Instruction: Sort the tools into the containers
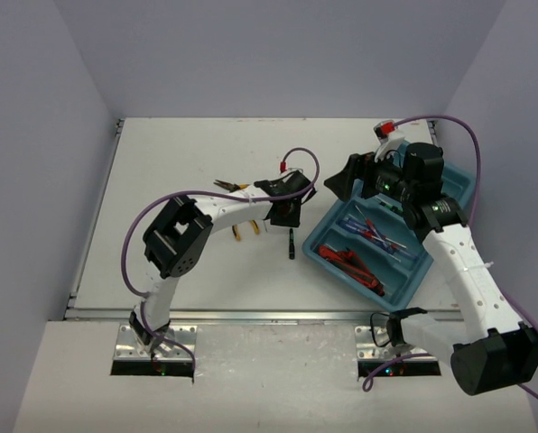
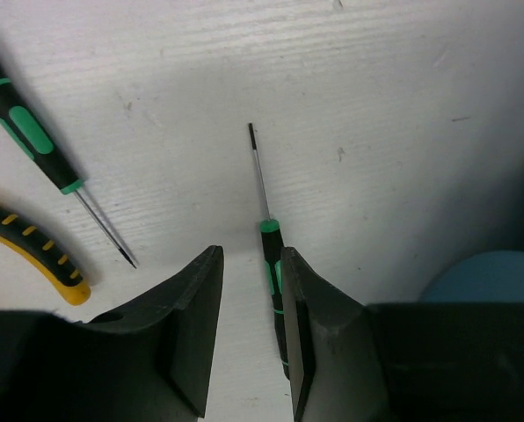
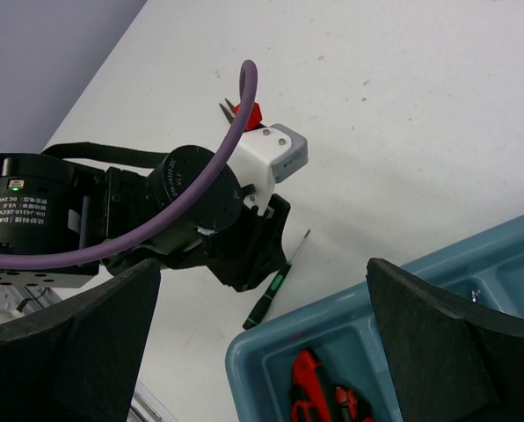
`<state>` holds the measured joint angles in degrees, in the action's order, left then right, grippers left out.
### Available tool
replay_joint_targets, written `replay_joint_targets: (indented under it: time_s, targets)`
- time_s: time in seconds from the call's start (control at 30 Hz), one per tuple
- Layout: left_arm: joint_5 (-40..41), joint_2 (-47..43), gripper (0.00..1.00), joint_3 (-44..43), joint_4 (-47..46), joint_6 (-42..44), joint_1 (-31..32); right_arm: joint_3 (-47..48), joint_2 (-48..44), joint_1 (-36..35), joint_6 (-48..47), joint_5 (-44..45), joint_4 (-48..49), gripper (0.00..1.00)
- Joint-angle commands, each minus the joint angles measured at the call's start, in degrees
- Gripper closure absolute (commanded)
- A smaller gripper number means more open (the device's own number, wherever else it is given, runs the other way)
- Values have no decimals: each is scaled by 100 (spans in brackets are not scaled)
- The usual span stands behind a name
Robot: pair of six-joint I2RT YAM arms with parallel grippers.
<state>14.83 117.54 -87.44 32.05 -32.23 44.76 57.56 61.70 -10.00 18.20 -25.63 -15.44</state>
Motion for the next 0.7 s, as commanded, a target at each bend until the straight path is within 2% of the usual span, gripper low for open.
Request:
replay_joint_targets:
  time_s: [0.0, 0.23, 0.47, 0.67]
  targets:
    - [-498, 15, 69, 69, -313, -116, 59, 124, 52, -46, -26, -83, 261, 1]
    - [-144, 269, 70, 34, -155, -191, 94, 124, 62, -46, -35, -135, 265, 1]
    - [-472, 586, 71, 60, -357, -226, 131, 141, 114, -46, -35, -196, 269, 1]
    - [-324, 463, 71, 131, -490, -292, 173, 150, 114, -37, -71, -179, 243, 1]
